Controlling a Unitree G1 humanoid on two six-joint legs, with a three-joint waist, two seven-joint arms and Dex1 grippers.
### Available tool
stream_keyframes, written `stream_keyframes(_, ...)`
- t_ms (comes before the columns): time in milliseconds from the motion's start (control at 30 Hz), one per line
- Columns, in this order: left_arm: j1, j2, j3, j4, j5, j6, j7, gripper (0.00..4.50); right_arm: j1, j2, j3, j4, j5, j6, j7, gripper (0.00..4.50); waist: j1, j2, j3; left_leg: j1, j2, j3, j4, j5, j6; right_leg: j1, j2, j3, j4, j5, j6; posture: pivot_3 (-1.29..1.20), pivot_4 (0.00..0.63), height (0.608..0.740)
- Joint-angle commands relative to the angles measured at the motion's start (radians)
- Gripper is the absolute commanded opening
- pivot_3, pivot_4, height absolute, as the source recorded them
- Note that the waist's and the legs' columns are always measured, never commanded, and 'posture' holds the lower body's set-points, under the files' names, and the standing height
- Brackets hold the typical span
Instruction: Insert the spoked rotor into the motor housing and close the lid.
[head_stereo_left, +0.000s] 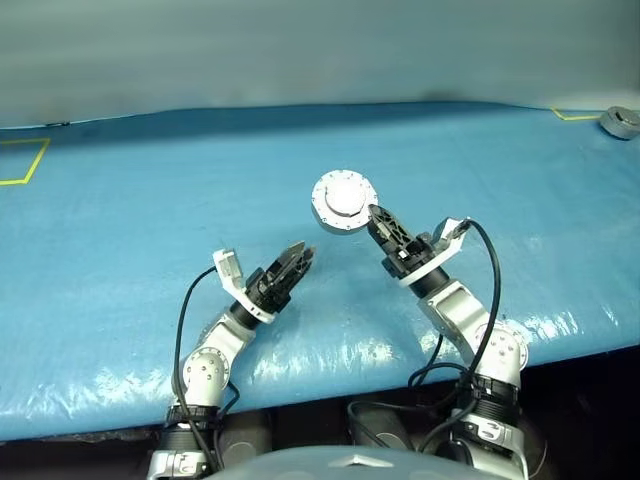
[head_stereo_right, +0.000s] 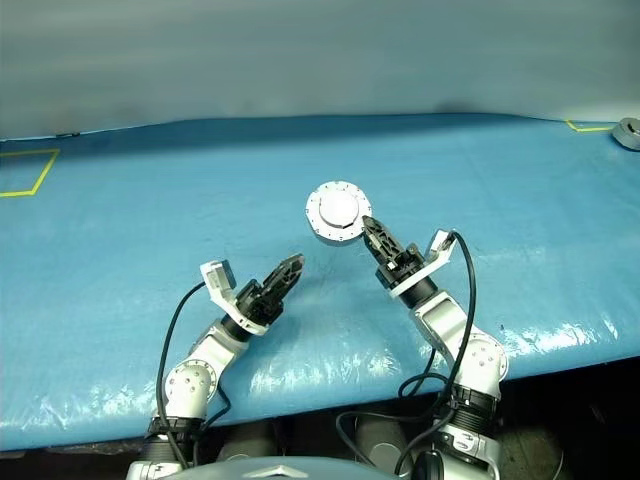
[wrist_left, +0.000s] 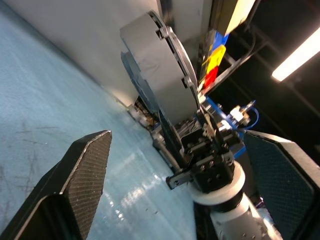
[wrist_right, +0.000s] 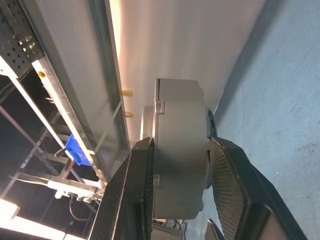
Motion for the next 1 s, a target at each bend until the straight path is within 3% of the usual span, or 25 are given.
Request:
stream_keyframes(33, -0.034, -0.026, 0.03, -0.006, -0.081, 0.056, 0.013, 4.47, 0.013, 0.009, 0.037, -0.082, 0.057, -0.004, 0.032, 1.31, 0.0, 0.0, 0.0, 0.0, 0.0, 0.0, 0.0, 0.0, 0.0, 0.0, 0.0, 0.0, 0.0, 0.0, 0.0, 0.0, 0.15, 0.74)
stream_keyframes(167, -0.066, -0.057, 0.064, 0.021, -0.14, 0.101, 0.033, 4.47, 0.047, -0.005, 0.091, -0.108, 0.024, 0.001, 0.046, 1.31, 0.001, 0.0, 0.0, 0.0, 0.0, 0.0, 0.0, 0.0, 0.0, 0.0, 0.0, 0.0, 0.0, 0.0, 0.0, 0.0, 0.15, 0.74)
stream_keyframes(667, -0.084, -0.042, 0.016, 0.042, -0.047, 0.126, 0.037, 4.47, 0.086, -0.079, 0.217, -0.191, -0.032, 0.01, 0.152, 1.31, 0.002, 0.0, 0.0, 0.0, -0.001, 0.0, 0.001, 0.0, 0.0, 0.0, 0.0, 0.0, 0.0, 0.0, 0.0, 0.0, 0.15, 0.74)
stream_keyframes(1000, -0.079, -0.062, 0.039, 0.054, -0.055, 0.14, 0.039, 4.47, 0.091, -0.07, 0.221, -0.207, -0.027, 0.006, 0.155, 1.31, 0.002, 0.0, 0.0, 0.0, 0.0, 0.0, 0.001, 0.0, 0.0, 0.0, 0.0, 0.0, 0.0, 0.0, 0.0, 0.0, 0.15, 0.74)
